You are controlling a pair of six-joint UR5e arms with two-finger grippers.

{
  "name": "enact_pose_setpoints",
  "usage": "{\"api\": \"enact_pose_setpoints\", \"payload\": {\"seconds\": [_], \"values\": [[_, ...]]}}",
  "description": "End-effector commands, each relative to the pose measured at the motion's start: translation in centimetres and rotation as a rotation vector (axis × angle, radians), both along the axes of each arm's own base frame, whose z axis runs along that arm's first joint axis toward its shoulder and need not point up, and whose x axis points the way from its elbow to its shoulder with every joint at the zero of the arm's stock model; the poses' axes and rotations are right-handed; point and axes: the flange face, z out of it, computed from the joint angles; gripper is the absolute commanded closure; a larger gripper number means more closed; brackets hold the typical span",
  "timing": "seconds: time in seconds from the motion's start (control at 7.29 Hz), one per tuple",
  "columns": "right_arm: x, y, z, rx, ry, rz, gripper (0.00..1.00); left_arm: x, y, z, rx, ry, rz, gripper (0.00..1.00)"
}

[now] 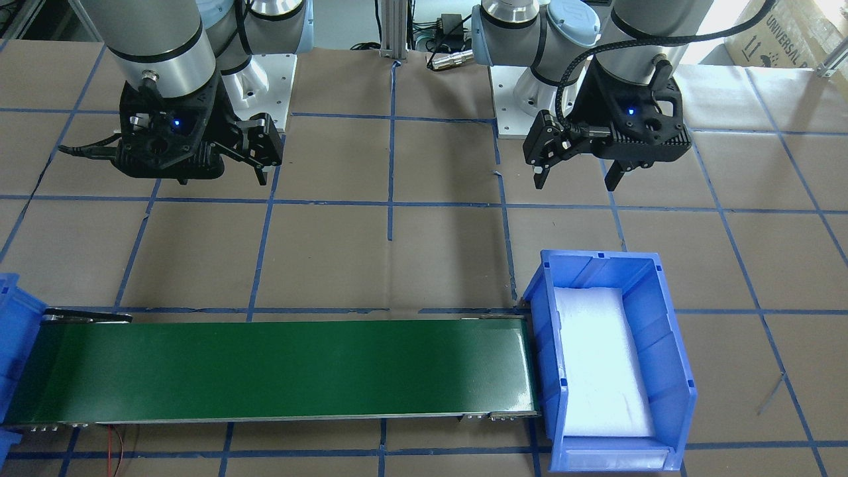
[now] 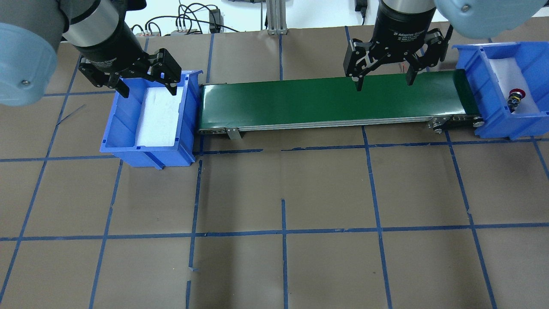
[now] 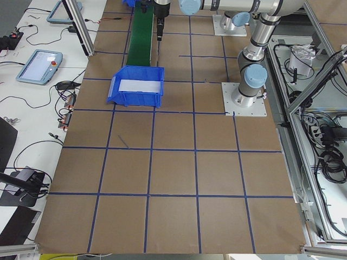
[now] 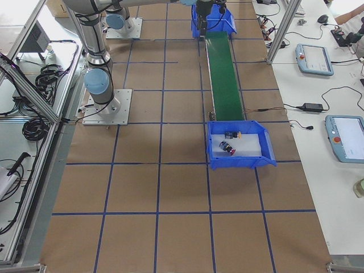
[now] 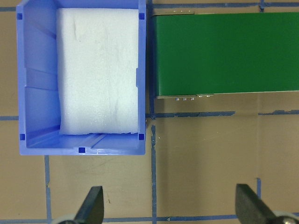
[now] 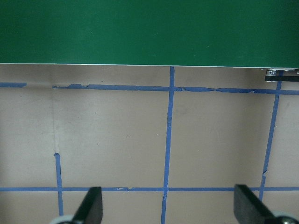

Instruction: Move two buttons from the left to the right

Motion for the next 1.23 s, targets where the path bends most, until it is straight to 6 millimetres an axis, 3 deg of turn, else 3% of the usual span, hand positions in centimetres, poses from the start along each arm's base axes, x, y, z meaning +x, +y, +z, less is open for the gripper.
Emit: {"api": "enact_pose_setpoints", "payload": {"seconds": [0.0,0.27,0.69,1.1], "values": [[-0.6,-0.2,-0.3,-0.033,-0.016,-0.014,0.00,0.0,-0.1,-0.2,0.003,0.001,-0.001,0.00],[-0.1,0.0,-1.5,-0.027,-0.069,-0.021,0.00,0.0,0.1,0.0,0.000,-0.001,-0.002,0.00],[-2.6,-0.5,-1.3,-0.038,-0.060,-0.060,0.00,0.0,0.1,0.0,0.002,-0.001,-0.002,0.00],[-2.5,-0.4,-1.6,-0.032,-0.070,-0.064,0.00,0.0,0.1,0.0,0.000,-0.002,-0.002,0.00]]}}
